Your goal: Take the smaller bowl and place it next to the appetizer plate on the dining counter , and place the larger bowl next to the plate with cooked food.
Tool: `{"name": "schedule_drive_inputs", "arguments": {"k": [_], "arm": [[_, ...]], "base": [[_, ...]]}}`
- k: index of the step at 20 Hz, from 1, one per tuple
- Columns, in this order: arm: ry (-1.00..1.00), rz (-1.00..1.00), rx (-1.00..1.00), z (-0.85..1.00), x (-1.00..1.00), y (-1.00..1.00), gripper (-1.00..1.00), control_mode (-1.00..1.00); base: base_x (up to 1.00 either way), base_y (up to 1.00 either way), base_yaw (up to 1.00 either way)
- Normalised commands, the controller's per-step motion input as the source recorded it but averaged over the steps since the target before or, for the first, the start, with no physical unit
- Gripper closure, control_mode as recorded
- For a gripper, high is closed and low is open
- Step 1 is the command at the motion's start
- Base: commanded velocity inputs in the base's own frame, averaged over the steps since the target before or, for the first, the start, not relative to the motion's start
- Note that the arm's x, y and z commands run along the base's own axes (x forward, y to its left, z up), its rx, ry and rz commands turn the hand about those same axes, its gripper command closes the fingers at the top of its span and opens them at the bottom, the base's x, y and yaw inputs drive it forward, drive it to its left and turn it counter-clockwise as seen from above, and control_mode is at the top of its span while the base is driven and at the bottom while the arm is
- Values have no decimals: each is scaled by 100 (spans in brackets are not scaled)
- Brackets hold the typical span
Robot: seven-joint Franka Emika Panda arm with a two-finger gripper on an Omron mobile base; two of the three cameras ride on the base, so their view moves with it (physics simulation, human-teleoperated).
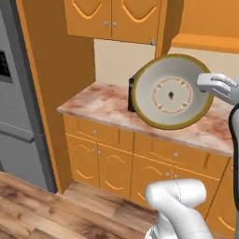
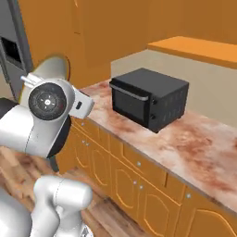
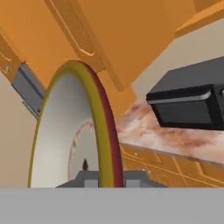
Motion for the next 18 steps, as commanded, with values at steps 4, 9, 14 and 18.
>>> {"name": "schedule_drive_inputs", "arguments": {"k": [4, 9, 14, 18], "arm": [[0, 0, 0, 0, 0, 0, 100, 100], [0, 0, 0, 0, 0, 0, 100, 100], [0, 0, 0, 0, 0, 0, 100, 100], [0, 0, 0, 0, 0, 0, 100, 100]], "base": [[-6, 49, 92], [1, 44, 86], [4, 36, 72], [34, -3, 53]]}}
